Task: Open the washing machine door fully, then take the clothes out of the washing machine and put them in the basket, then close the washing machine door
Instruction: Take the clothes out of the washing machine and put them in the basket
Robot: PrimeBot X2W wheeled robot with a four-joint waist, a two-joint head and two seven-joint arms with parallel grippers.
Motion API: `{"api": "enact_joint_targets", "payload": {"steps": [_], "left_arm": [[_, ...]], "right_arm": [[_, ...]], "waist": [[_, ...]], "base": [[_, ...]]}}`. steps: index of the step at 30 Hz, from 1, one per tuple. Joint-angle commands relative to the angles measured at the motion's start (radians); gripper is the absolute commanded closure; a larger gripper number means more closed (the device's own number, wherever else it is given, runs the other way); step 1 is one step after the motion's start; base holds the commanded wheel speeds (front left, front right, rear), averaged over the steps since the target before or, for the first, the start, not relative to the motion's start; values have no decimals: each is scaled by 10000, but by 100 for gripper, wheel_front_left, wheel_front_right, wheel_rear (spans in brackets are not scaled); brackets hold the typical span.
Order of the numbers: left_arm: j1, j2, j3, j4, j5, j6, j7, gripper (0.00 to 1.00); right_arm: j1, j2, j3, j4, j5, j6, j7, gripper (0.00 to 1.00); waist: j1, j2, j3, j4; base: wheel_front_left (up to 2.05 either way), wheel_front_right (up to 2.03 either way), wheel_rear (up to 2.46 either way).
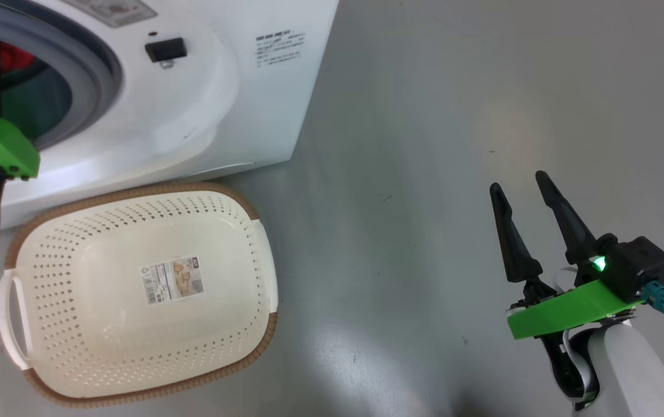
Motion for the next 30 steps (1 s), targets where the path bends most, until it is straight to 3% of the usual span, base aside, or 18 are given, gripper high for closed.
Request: {"api": "enact_joint_targets", "payload": {"steps": [1,13,30], "left_arm": [[-45,496,325,-233,116,-52,-49,100],[780,-183,1651,-1523,506,-52,-49,100],[3412,-1527,3149,-4812,872,-52,-49,100]], "right_arm": [[164,-85,213,-235,75,65,-65,0],[171,-107,-7,-108,71,65,-65,0],[566,-187,-424,120,89,65,-65,0]], "waist": [[0,-1,-11,20],[0,-1,-342,494],[0,-1,-1415,1442]], "base": [[0,0,0],[0,0,0],[0,0,0]]}}
